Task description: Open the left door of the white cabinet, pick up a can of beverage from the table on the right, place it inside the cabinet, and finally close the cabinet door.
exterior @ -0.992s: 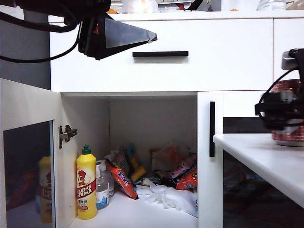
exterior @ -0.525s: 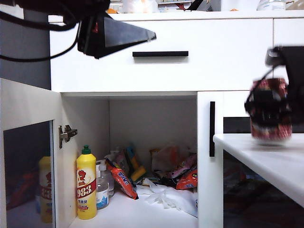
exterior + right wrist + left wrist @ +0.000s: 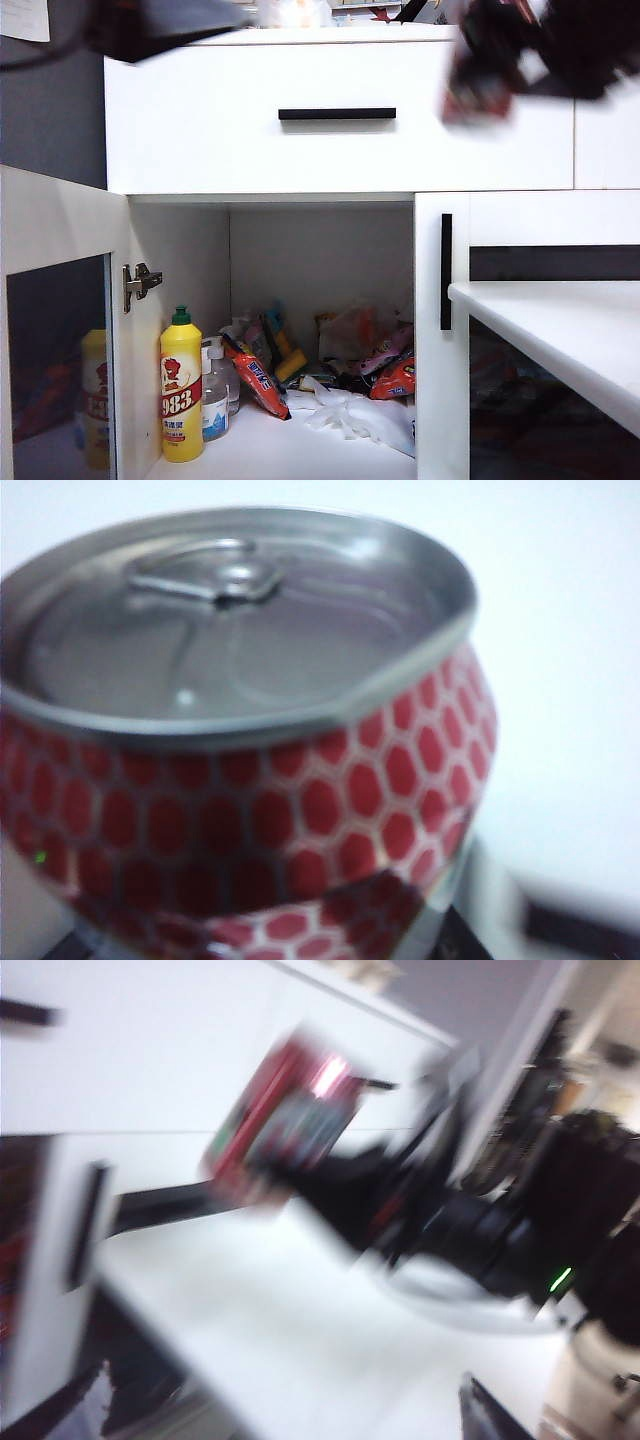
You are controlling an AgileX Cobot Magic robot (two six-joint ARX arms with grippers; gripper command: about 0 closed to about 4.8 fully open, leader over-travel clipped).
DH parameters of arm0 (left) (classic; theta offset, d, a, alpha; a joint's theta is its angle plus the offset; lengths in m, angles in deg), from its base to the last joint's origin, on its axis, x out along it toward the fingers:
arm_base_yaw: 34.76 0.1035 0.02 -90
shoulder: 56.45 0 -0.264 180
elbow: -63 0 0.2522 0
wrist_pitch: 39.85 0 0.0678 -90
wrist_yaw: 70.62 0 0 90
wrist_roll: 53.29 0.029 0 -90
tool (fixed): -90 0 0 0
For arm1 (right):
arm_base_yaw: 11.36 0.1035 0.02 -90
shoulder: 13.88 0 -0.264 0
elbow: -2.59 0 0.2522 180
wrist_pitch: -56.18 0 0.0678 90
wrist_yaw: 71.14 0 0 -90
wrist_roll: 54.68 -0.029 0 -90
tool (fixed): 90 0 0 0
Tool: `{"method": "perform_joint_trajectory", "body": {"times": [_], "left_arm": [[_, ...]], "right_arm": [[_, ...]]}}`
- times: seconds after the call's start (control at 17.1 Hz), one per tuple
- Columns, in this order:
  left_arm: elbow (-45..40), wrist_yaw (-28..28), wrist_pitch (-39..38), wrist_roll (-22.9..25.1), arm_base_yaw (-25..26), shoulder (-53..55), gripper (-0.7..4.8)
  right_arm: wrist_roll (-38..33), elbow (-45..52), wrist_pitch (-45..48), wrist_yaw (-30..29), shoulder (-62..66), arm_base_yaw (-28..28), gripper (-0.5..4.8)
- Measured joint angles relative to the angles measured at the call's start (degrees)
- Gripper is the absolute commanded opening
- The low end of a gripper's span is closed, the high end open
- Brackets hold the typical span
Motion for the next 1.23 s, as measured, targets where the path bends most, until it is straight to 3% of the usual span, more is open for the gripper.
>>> {"method": "perform_joint_trajectory", "body": {"times": [0.23,0.47,0.7,0.93,1.23], "left_arm": [[0.0,0.44,-13.49,0.0,0.35,-10.84,4.79],[0.0,3.5,-21.75,1.4,0.37,-20.87,4.79],[0.0,7.69,-30.86,2.6,0.37,-25.44,4.79],[0.0,8.02,-32.68,2.6,0.37,-25.51,4.79],[-0.02,12.02,-35.36,4.39,0.37,-25.51,4.79]], "right_arm": [[0.0,-6.93,1.55,-3.63,4.07,2.45,1.71],[0.0,-9.03,0.55,-6.71,17.44,3.54,1.7],[0.0,-11.26,8.0,-7.1,31.87,5.4,1.7],[1.07,-16.02,9.44,-6.91,42.32,5.57,1.7],[0.59,-29.55,11.8,-6.6,52.17,6.38,1.71]]}}
